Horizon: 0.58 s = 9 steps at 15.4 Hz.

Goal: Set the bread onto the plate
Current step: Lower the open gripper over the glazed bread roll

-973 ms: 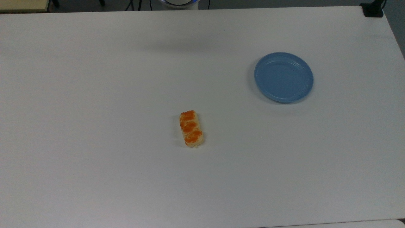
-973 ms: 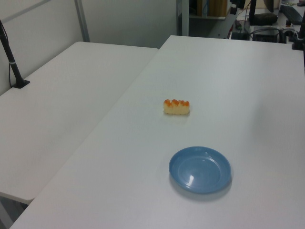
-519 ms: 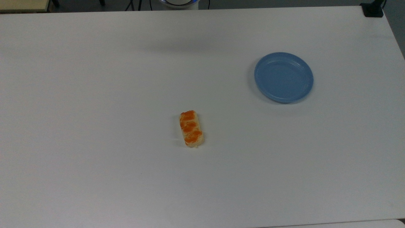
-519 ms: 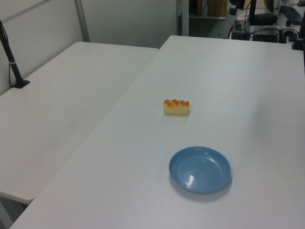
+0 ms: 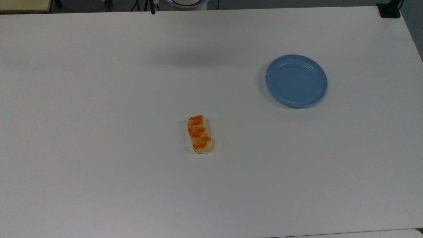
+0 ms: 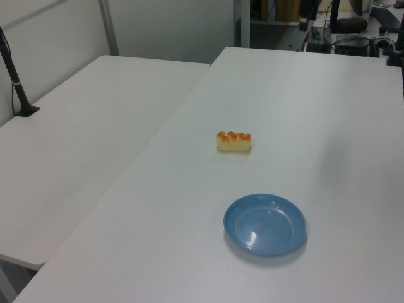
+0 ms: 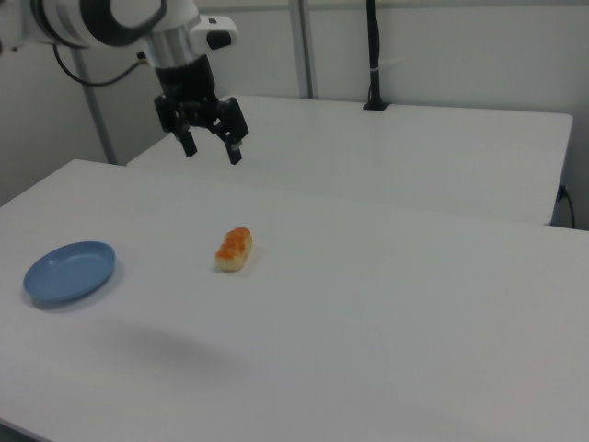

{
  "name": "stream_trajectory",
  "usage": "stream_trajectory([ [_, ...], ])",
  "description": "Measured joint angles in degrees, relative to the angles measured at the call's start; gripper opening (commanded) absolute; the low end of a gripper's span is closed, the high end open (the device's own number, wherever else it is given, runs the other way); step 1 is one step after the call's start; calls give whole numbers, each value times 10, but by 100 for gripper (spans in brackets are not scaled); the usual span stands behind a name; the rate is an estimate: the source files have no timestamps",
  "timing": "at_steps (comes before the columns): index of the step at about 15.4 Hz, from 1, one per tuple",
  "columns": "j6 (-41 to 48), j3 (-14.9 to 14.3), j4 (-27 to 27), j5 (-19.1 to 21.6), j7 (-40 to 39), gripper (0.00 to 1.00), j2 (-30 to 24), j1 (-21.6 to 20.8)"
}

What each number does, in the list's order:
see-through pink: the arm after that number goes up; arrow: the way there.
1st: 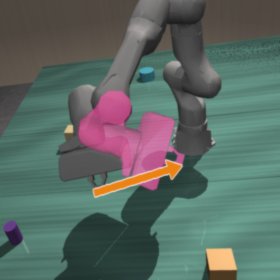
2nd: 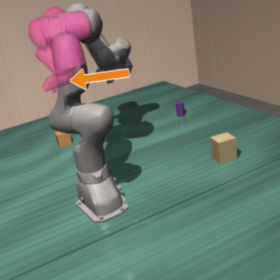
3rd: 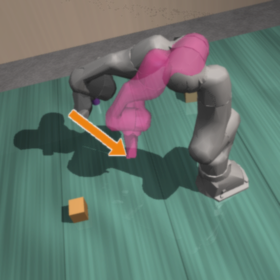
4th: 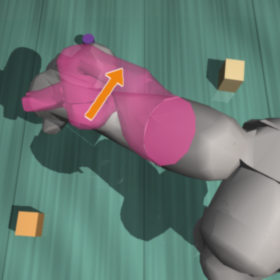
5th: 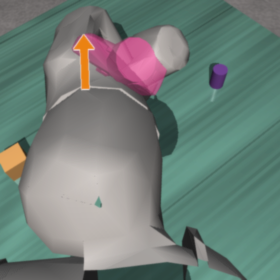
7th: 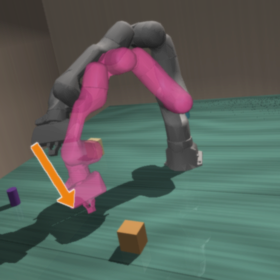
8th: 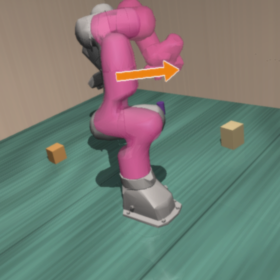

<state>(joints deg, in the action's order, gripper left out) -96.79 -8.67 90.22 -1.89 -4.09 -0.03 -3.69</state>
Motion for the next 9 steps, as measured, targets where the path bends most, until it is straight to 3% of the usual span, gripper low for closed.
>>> stream_trajectory([
  [6, -114, 2, 0, 16, 1, 100, 97, -13],
  [9, -168, 7, 1, 19, 48, 100, 152, -34],
])
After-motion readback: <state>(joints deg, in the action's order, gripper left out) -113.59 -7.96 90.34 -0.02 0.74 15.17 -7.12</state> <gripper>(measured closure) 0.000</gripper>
